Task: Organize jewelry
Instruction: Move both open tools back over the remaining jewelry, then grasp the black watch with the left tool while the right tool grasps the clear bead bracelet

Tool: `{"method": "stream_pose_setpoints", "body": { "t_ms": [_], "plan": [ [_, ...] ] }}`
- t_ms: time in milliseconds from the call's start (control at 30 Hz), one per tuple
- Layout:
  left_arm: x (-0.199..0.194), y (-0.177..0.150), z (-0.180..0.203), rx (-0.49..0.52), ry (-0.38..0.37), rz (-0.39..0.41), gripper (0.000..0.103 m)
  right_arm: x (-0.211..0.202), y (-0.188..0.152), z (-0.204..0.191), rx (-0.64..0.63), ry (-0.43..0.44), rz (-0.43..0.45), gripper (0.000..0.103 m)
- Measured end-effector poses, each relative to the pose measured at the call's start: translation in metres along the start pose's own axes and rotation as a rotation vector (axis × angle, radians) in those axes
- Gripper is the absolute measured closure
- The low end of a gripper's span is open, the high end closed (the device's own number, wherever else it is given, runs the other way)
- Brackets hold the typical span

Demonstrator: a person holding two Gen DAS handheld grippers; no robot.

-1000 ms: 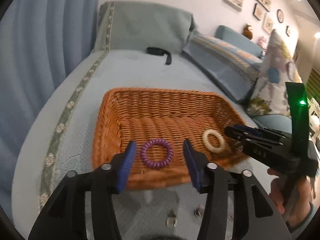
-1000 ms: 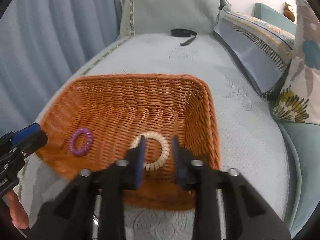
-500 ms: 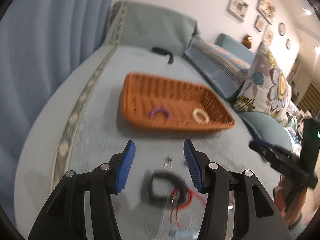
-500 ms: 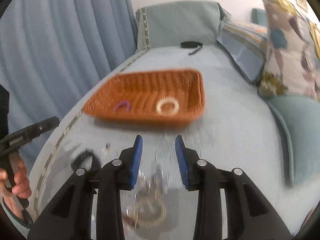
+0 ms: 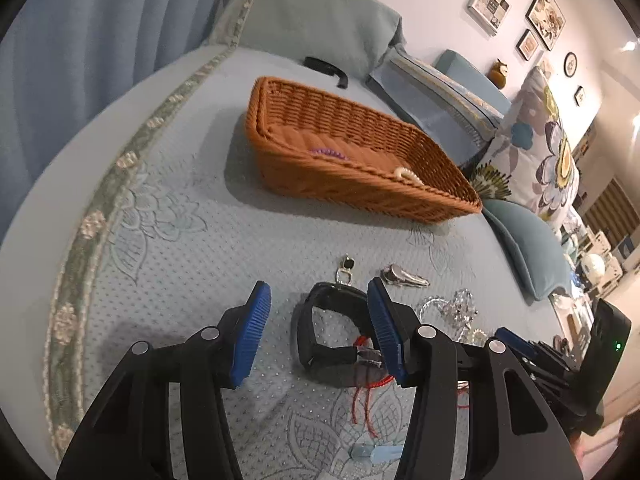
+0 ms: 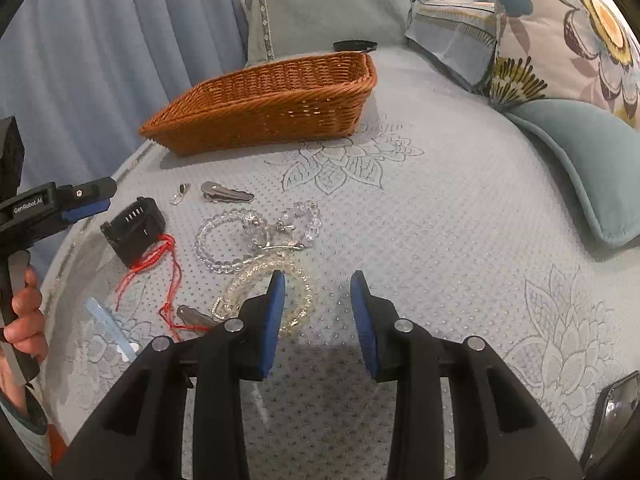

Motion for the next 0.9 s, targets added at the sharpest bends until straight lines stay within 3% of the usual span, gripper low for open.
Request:
{"method": "stream_pose_setpoints", "body": {
  "t_ms": [333, 633, 767, 900],
  "plan": [
    [0.02, -0.008, -0.01, -0.049, -0.009, -0.07, 0.054, 0.007, -0.004, -0.006, -0.043, -0.039, -0.008, 0.072],
    [0.015, -0.018, -0.018, -0.076, -0.017, -0.086, 0.062, 0.008, -0.007, -0.012, -0.074, -0.085, -0.001, 0.072],
    [0.005, -0.028, -0.022, -0.086, -0.015, -0.1, 0.088, 0.007, -0.008, -0.012, -0.074, -0.089, 0.001, 0.073],
    [-0.004, -0.037, -0.023, -0.079, 0.023, -0.081, 0.088, 0.007, -0.008, -0.012, -0.075, -0.09, -0.002, 0.073]
  ]
}}
Point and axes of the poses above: each gripper's, at about its wrist camera, not at the fingertips, and x roughly the way its jaws point, z to its right, y to its top, the point moved 3 cm from there along x, roughly the way its jaws point, and after that the axes turned 8 degrees about z, right-handed, at the moved point
